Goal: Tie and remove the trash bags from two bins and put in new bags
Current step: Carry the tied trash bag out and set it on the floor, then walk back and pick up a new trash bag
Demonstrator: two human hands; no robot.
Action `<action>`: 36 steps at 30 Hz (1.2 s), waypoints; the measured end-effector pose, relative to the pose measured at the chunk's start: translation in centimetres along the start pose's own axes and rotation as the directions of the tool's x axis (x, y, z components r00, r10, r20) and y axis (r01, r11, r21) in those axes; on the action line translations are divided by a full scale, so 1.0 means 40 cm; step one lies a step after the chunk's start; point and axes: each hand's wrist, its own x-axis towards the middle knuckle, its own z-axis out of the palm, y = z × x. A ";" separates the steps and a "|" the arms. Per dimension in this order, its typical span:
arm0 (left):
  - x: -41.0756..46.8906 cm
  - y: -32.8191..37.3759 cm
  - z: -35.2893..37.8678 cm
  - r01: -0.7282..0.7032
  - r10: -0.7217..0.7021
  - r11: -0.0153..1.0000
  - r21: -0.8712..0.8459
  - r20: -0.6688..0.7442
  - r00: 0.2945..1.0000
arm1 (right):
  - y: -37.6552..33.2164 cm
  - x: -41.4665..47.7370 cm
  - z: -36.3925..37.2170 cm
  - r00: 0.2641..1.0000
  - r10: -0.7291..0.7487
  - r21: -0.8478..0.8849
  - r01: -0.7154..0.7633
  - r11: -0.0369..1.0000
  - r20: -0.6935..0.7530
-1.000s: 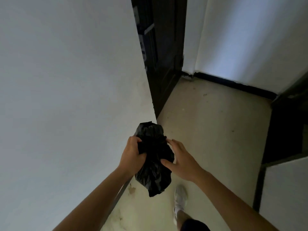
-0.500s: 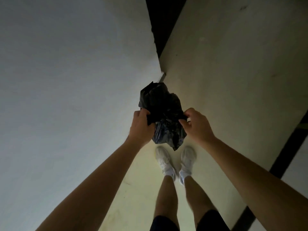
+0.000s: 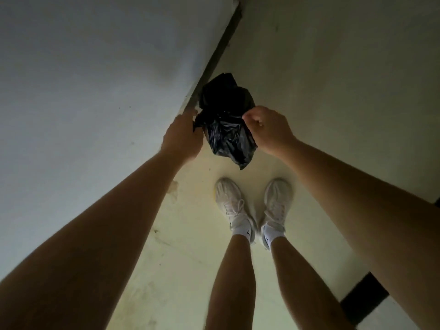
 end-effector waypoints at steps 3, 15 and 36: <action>-0.045 -0.017 -0.016 -0.009 0.008 0.999 0.049 0.022 1.000 | -0.022 -0.025 -0.036 0.998 -0.028 0.002 0.028 1.000 0.048; -0.537 0.236 -0.539 -0.297 0.384 0.913 0.279 -0.346 0.856 | -0.393 -0.479 -0.543 0.906 -0.342 -0.398 0.226 0.889 -0.251; -1.758 0.213 -0.657 0.277 -0.209 0.953 -0.122 -0.927 0.310 | -0.952 -1.243 -0.749 0.285 -0.956 -0.441 0.850 0.288 -0.074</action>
